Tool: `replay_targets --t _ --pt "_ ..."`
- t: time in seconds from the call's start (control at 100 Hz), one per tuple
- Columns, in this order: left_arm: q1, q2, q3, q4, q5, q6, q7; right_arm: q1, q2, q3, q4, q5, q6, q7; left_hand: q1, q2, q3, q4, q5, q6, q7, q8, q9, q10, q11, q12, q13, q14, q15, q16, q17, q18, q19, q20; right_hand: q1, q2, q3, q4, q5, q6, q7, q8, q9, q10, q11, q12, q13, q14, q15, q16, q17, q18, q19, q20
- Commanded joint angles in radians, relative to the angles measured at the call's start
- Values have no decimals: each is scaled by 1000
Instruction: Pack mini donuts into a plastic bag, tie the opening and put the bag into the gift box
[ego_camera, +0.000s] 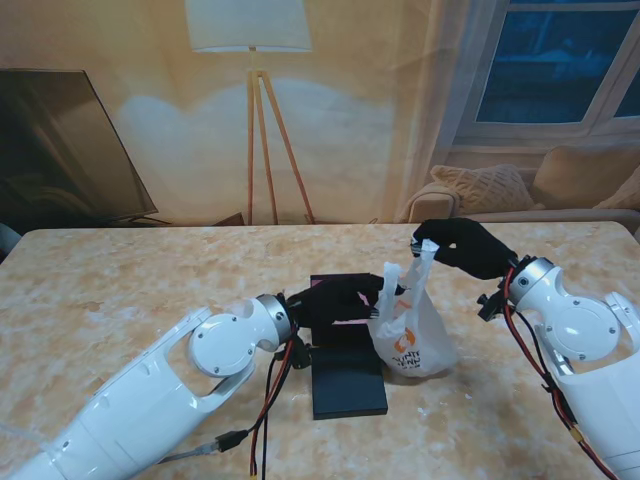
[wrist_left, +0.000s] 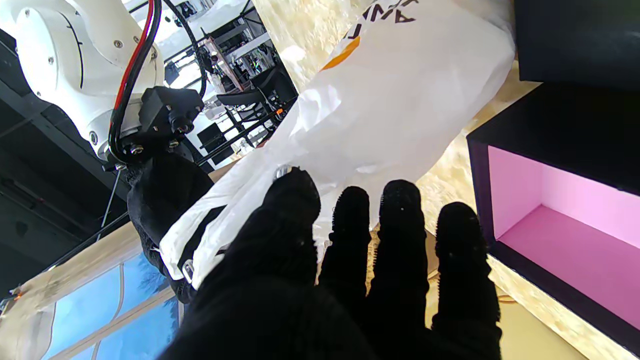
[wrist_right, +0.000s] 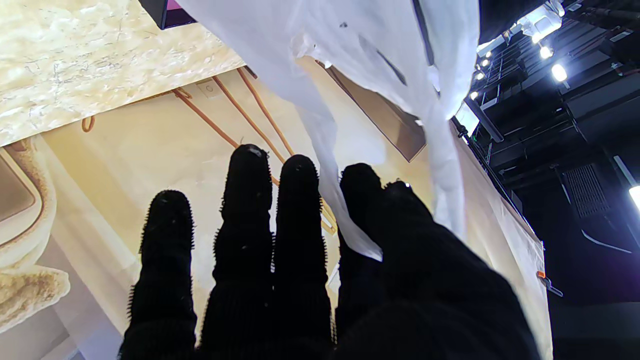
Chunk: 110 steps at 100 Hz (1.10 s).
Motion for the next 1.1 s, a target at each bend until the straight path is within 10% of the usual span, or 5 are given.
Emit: replay_targets --t 0.0,0.27,0.52,1.09 --pt "9 -7 -8 -18 -15 13 -20 -9 0 -3 -6 0 -6 21 42 9 29 18 31 -11 34 24 -22 0 15 -4 -16 3 -12 -19 -11 -10 6 -17 108 -3 130 57 24 -145 16 37 -7 6 -13 8 -16 -1 -10 -14 -12 2 20 15" --pt "26 -19 -29 -42 -60 61 3 11 0 -26 6 9 3 30 43 -119 340 -18 152 -47 152 87 46 -5 -72 140 15 9 3 143 -7 -16 20 -18 107 -4 132 56 24 -145 13 38 -6 7 -18 9 -17 0 -13 -15 -10 1 21 15" --pt "39 -46 -38 -51 -93 108 82 47 -4 -66 26 10 25 27 38 -185 341 -41 253 -55 258 137 83 -20 -64 191 50 1 19 197 8 -12 35 -18 111 -4 130 56 24 -141 13 39 -8 10 -22 7 -21 4 -18 -17 -14 -4 19 15" --pt "49 -58 -34 -65 -123 166 105 82 -15 -116 55 -43 43 -26 -261 -378 563 -86 150 21 125 80 112 -56 183 178 110 -38 213 114 65 -10 109 4 122 -5 127 57 16 -124 18 33 -22 26 -23 5 -32 16 -6 -15 -17 -1 29 20"
